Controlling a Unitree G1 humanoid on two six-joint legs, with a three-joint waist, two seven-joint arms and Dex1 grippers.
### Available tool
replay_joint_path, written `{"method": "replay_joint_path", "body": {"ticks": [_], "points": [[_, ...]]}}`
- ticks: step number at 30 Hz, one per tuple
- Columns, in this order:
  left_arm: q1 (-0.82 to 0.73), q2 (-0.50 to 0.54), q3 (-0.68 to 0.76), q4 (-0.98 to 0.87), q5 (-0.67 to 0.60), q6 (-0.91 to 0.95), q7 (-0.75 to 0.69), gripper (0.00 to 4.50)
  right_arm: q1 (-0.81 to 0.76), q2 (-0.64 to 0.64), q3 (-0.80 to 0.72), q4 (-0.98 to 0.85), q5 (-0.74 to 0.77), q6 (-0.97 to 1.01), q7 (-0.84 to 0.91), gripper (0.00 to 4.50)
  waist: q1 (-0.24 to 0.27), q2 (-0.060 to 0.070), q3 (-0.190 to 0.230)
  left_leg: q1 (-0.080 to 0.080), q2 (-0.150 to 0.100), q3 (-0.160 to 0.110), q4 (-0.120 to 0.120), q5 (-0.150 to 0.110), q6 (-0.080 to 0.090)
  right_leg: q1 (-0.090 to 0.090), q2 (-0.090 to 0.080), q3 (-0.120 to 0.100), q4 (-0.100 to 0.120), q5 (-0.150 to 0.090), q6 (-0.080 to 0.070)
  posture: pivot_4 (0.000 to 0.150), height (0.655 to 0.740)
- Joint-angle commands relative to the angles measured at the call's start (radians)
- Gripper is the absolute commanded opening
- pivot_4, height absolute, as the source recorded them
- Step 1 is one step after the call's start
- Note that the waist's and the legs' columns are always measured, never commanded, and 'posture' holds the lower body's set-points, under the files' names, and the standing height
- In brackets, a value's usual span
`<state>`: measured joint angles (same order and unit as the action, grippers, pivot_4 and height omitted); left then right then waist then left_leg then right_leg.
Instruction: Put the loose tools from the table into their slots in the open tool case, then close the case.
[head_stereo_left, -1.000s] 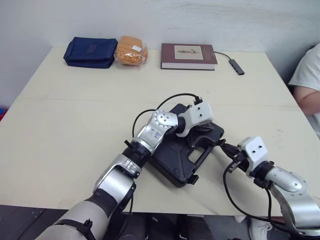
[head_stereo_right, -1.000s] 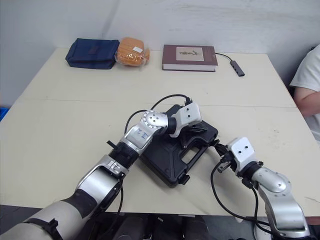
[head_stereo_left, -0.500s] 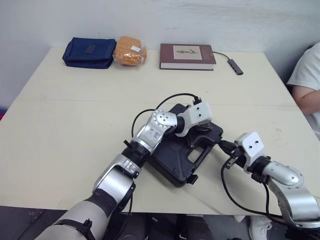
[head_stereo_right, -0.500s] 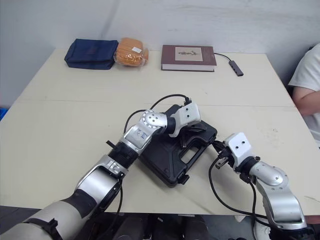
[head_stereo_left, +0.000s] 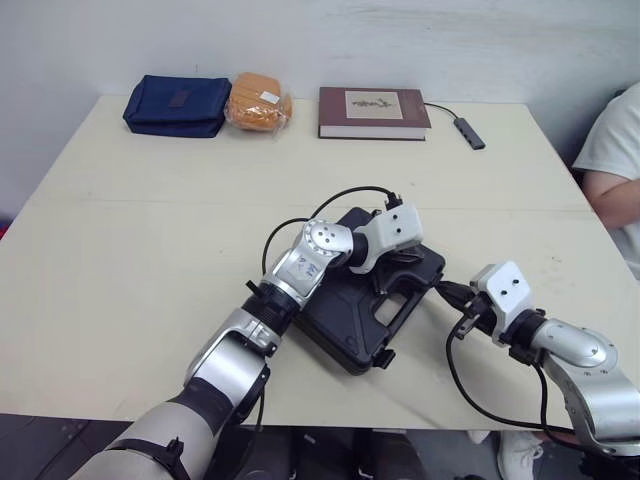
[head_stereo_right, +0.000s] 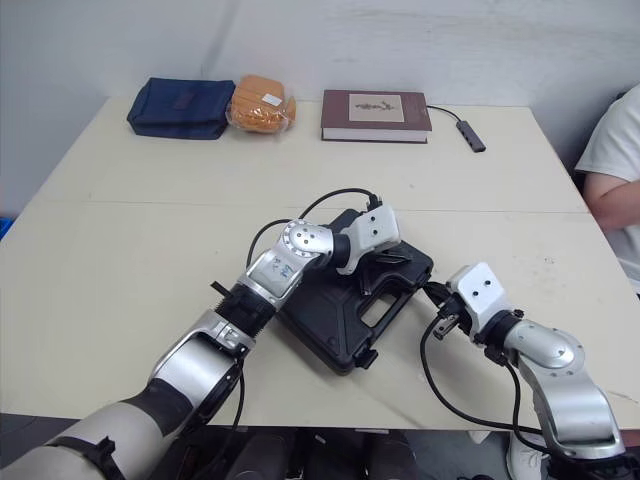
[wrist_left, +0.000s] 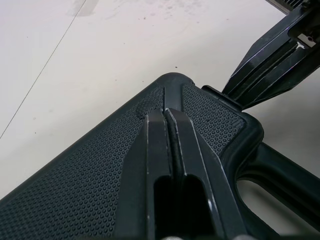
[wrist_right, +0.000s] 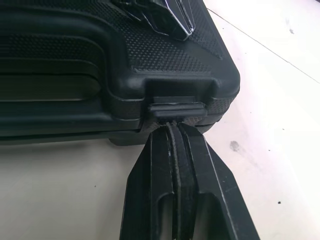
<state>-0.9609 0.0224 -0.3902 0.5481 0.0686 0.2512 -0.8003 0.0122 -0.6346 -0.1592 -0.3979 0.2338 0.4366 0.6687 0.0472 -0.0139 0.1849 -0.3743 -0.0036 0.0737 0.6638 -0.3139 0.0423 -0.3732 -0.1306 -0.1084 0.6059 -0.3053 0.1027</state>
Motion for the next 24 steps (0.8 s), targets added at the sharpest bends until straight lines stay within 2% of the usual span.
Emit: {"method": "replay_joint_path", "body": {"ticks": [1,17,24], "points": [[0.086,0.003,-0.084,0.073,0.050,0.075,-0.046,0.02,-0.022,-0.016,-0.012,-0.061,0.027,-0.021,0.018,0.00,0.000,0.000,0.000,0.000,0.000,0.000,0.000,0.000,0.000,0.000,0.000,0.000,0.000,0.000,0.000,0.150,0.7400],[0.097,0.006,-0.094,0.058,0.053,0.099,-0.056,0.02,-0.059,-0.039,-0.017,-0.057,0.031,-0.028,0.040,0.00,-0.003,0.000,0.000,0.000,0.000,0.000,-0.001,0.000,0.000,0.000,0.000,0.000,-0.001,0.000,0.000,0.150,0.7400],[0.100,0.011,-0.114,0.071,0.062,0.105,-0.072,0.02,-0.122,-0.032,0.028,-0.002,0.015,-0.055,0.073,0.00,-0.023,0.000,-0.001,0.001,0.001,0.000,-0.001,-0.001,0.000,0.001,0.000,0.000,-0.001,0.000,0.000,0.150,0.7400]]}}
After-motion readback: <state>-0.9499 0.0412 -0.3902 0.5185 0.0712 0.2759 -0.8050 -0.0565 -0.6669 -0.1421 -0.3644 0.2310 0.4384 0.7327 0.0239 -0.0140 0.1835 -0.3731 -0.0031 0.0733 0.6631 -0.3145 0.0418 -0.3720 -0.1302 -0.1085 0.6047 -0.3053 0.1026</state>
